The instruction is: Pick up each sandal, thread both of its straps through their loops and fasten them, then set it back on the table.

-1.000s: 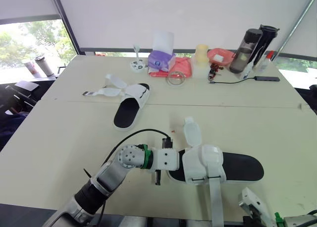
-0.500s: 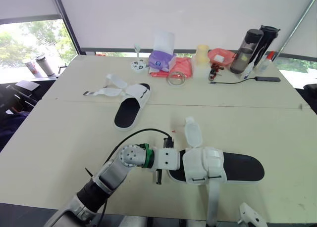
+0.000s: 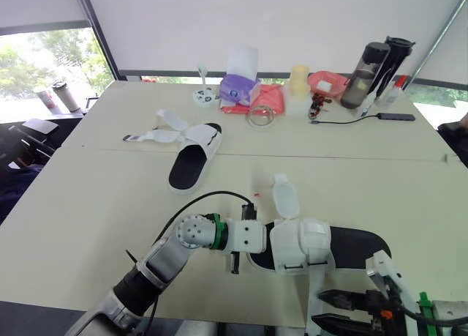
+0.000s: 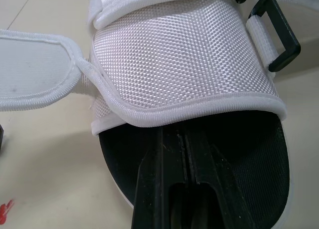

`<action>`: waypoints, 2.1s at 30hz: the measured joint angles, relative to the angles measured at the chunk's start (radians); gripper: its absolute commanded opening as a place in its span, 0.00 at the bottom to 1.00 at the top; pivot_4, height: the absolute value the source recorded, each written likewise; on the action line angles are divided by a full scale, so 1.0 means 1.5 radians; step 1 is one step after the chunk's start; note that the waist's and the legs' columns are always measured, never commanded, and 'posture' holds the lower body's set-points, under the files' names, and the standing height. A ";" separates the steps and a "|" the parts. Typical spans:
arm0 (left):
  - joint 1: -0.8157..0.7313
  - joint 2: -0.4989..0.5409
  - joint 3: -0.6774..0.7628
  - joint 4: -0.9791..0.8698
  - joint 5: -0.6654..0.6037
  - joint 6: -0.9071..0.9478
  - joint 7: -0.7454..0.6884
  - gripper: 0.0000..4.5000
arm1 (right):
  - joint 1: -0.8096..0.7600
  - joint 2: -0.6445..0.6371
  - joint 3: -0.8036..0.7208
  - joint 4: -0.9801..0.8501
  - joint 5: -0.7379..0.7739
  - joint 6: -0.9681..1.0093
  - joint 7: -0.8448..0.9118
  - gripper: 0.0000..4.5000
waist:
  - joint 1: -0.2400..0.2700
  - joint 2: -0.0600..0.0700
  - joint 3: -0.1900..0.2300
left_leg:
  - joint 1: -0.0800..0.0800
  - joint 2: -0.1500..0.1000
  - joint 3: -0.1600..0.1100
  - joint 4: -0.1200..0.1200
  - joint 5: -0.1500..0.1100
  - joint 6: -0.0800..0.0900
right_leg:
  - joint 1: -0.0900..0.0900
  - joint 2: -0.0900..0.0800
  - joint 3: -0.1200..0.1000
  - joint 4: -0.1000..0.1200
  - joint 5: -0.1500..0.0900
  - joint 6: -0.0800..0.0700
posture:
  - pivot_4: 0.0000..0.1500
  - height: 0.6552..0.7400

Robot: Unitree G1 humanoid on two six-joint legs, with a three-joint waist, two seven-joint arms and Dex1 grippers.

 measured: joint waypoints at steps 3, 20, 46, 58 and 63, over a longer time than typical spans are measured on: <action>0.009 0.000 0.000 -0.014 0.004 0.012 0.007 0.00 | 0.009 -0.024 0.010 0.004 -0.005 0.015 0.010 0.95 | 0.000 0.000 0.000 | 0.000 0.000 0.000 0.000 0.000 0.000 | 0.000 0.000 0.000 0.000 0.000 0.000 | 1.00 1.00; 0.084 0.005 -0.020 -0.136 0.019 0.111 0.025 0.00 | 0.016 -0.014 -0.055 0.056 0.019 0.054 0.016 0.95 | 0.001 0.000 0.000 | -0.001 0.000 0.000 0.000 -0.001 0.001 | -0.001 0.000 0.000 0.000 -0.001 0.001 | 1.00 1.00; 0.100 0.007 -0.029 -0.173 0.021 0.155 0.040 0.00 | -0.100 0.055 0.088 0.093 0.055 0.092 -0.060 0.41 | 0.000 0.001 -0.001 | -0.002 0.000 0.000 0.000 -0.001 0.001 | -0.002 -0.001 -0.001 0.000 0.000 0.000 | 1.00 1.00; 0.099 0.006 -0.030 -0.168 0.021 0.150 0.043 0.00 | -0.065 0.031 0.051 0.067 0.108 0.101 -0.062 0.02 | 0.000 0.001 -0.001 | -0.002 -0.001 0.000 0.000 -0.001 0.001 | -0.002 0.000 -0.001 0.000 0.000 0.000 | 1.00 1.00; 0.088 0.006 -0.031 -0.151 0.020 0.132 0.039 0.00 | -0.056 -0.001 0.001 0.047 0.162 0.109 -0.057 0.02 | 0.001 0.001 -0.001 | -0.002 -0.001 0.000 0.000 -0.001 0.001 | -0.001 -0.001 -0.001 0.000 -0.001 0.001 | 1.00 1.00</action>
